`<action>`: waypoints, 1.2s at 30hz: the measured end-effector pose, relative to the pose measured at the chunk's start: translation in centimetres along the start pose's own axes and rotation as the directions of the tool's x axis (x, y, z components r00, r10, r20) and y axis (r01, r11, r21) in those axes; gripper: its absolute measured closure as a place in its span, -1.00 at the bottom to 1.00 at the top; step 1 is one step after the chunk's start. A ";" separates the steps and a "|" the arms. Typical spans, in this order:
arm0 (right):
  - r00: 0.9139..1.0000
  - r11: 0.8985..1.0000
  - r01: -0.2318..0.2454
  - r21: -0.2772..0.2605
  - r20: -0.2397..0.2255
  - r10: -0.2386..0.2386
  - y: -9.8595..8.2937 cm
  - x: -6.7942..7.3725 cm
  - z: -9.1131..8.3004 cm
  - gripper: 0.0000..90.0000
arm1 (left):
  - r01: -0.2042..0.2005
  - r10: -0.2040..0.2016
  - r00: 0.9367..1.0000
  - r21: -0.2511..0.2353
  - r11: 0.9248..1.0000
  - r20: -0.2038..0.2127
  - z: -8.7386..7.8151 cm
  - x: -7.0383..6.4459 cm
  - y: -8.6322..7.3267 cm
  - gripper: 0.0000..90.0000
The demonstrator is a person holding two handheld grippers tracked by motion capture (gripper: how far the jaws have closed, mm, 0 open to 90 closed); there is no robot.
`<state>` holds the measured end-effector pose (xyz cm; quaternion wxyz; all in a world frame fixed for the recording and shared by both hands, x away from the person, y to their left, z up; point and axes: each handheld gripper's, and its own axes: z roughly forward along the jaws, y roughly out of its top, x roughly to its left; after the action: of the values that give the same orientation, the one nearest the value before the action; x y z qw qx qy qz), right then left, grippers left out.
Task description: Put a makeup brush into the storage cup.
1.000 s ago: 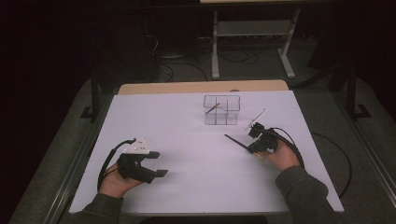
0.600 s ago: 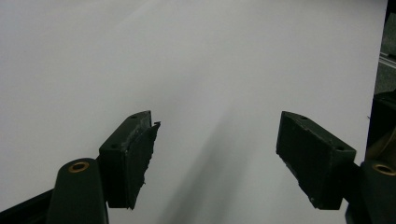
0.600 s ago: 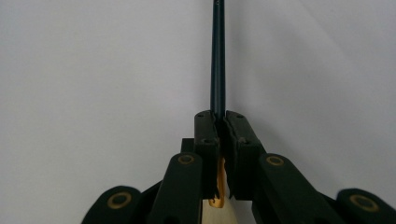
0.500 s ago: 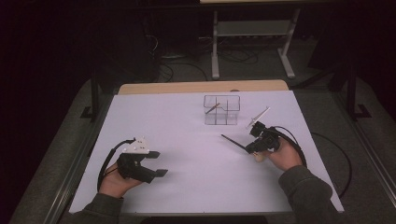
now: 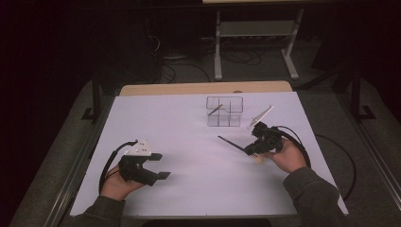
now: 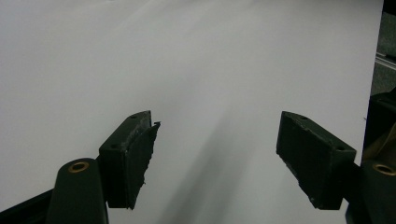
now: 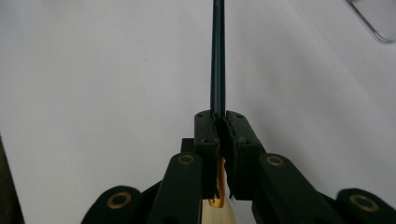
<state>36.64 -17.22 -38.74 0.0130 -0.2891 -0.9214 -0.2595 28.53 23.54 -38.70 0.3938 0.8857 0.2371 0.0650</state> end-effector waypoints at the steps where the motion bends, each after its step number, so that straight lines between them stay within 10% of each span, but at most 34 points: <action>1: 1.000 1.000 0.001 0.001 -0.006 -0.001 0.1 0.1 0.0 0.85 | -0.001 0.001 1.000 -0.003 1.000 0.000 0.0 0.0 0.0 -0.41; 20: 0.988 0.990 0.143 -0.007 -0.066 -0.143 2.2 3.4 0.3 0.85 | -0.017 0.017 1.000 -0.012 1.000 0.002 -0.2 -0.3 0.4 -0.40; 36: 0.957 0.965 0.263 0.003 -0.123 -0.261 4.3 6.5 1.5 0.85 | -0.017 0.017 1.000 -0.027 1.000 0.011 -0.3 -0.4 0.5 -0.40</action>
<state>33.74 -10.06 -36.93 0.0373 -0.1480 -0.9515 -0.2671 28.24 23.24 -38.07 0.4062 0.8827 0.2265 0.0665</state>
